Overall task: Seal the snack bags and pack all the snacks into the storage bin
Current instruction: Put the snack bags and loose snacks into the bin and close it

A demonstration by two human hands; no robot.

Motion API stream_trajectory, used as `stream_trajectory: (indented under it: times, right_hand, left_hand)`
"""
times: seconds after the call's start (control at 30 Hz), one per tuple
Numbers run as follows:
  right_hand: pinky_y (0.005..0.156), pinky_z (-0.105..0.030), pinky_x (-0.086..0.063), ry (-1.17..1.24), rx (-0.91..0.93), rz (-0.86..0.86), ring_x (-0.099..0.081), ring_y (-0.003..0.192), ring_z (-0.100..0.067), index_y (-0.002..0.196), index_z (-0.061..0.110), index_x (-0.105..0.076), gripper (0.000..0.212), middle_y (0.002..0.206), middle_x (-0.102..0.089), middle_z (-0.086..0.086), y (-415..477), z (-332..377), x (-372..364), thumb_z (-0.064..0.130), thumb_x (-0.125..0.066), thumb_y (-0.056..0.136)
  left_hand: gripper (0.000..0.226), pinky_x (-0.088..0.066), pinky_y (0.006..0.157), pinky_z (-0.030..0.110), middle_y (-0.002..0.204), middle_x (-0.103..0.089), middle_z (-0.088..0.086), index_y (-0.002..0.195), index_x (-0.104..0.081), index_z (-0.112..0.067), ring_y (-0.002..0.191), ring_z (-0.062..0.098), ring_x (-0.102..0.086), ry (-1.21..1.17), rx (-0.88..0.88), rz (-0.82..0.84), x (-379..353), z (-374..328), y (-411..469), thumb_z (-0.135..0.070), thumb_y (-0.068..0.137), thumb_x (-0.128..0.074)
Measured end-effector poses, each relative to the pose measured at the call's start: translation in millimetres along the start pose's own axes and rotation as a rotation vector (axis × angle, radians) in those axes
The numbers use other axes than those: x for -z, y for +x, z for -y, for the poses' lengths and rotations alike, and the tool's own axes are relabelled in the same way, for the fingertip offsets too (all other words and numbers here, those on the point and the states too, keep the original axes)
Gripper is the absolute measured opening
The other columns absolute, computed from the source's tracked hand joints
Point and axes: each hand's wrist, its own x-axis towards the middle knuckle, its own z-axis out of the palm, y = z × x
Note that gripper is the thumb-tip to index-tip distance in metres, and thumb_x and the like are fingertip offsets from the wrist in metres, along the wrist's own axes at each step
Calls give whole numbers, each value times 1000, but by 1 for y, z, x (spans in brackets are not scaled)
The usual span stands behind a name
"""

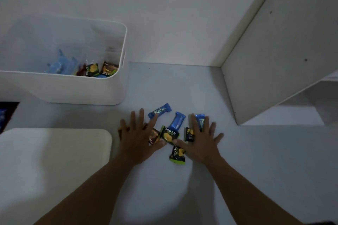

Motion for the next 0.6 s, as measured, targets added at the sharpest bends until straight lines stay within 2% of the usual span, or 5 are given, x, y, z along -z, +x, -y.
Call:
stream_trajectory:
  times: [0.1,0.17,0.3,0.43,0.6]
  right_hand:
    - [113,-69,7,-69,217,-127,15,150,-36,149,55,9,97,164,14,-7,17,8,-9,95,-32,71]
    - [114,-68,-4,-146,309,-228,-4,151,-36,151,53,-9,80,165,-6,-10,30,12,-15,87,-29,81]
    - [101,-48,-37,-145,394,-447,-49,120,-29,125,32,-59,64,134,-53,-9,52,15,-21,78,-42,84]
    - [67,-35,-45,-175,507,-491,-54,83,-26,102,20,-62,45,101,-57,-7,64,17,-16,62,-54,87]
    - [49,-26,-38,-158,493,-414,-57,67,-20,87,19,-55,26,82,-54,2,60,20,-4,45,-59,88]
  left_hand:
    - [87,-24,107,68,164,-17,12,156,-17,-32,147,41,-21,55,-129,-8,-5,-8,20,-82,85,-20]
    - [75,-28,108,63,161,-27,6,152,-32,-30,145,35,-30,51,-179,-71,-8,-9,33,-74,92,-24]
    - [47,-46,84,42,125,-59,1,117,-61,-25,106,28,-57,-78,-134,-222,-17,-4,41,-61,91,-46]
    - [37,-47,51,32,91,-56,3,100,-57,-20,67,24,-60,-159,-117,-257,-16,-3,39,-54,92,-46]
    - [29,-32,43,24,81,-54,-1,90,-52,-21,52,24,-58,-190,-145,-232,-1,3,43,-50,84,-48]
